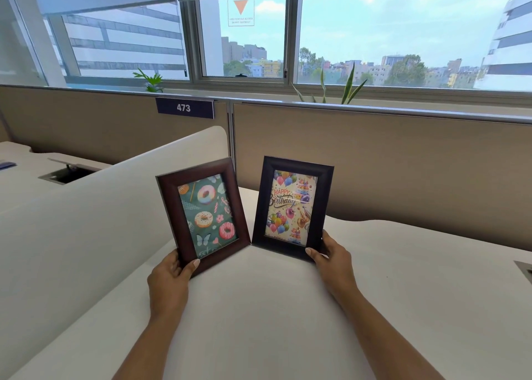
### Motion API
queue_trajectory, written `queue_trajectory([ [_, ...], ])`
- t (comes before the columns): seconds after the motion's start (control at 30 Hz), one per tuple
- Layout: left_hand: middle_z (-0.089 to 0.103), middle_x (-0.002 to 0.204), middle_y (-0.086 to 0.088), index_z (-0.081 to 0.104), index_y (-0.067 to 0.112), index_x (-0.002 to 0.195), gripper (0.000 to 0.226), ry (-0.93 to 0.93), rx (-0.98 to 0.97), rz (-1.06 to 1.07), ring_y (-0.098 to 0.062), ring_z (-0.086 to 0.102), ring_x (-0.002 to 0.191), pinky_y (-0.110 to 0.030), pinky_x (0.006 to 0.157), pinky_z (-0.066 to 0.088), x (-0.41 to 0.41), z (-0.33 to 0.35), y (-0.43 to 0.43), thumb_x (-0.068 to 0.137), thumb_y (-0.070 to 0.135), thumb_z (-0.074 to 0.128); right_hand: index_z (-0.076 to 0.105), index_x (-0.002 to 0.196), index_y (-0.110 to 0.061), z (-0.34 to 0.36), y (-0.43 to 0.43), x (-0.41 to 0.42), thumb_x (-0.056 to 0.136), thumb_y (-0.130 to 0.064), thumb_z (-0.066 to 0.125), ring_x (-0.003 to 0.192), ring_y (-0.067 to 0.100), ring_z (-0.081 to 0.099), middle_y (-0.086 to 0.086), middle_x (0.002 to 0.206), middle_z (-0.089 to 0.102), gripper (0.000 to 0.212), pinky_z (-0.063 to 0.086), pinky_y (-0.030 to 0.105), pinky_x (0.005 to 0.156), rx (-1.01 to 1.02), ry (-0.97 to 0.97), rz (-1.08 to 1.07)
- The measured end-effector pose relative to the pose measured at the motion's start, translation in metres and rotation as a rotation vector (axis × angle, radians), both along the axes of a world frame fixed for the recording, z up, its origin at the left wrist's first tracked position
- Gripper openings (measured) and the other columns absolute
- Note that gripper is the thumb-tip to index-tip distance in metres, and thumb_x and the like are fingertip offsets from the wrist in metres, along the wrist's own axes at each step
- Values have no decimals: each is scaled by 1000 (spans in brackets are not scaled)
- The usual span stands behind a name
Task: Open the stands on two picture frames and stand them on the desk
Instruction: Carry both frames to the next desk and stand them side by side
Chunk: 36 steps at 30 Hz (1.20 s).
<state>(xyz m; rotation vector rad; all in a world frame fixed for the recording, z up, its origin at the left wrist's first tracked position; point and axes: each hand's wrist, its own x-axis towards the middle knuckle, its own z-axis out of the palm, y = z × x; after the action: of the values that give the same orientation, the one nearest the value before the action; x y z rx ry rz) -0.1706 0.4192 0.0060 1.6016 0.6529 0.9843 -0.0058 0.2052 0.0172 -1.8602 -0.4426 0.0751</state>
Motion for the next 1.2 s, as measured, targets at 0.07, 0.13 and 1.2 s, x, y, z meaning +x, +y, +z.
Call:
queue_trajectory([
  [0.07,59,109,0,55,2,120,42,6,3,5,-15,58,99,-31,91,42,0,0,0,79,-4,62,40,135,-15,0,0,0,87,-12,57,117,23,53,7,132,55,52,42,40,99,0,3,-1],
  [0.13,60,109,-1,55,2,119,42,12,7,7,-16,59,98,-32,92,42,0,0,0,79,-4,62,39,135,-15,0,0,0,87,-11,57,116,21,53,7,132,55,52,42,40,99,2,7,-2],
  [1.2,61,109,-3,55,5,119,40,14,16,-1,-19,60,97,-31,89,44,-1,3,-2,80,4,64,23,140,-20,-4,1,2,83,-22,62,121,22,48,11,136,48,69,44,41,99,81,-45,-4],
])
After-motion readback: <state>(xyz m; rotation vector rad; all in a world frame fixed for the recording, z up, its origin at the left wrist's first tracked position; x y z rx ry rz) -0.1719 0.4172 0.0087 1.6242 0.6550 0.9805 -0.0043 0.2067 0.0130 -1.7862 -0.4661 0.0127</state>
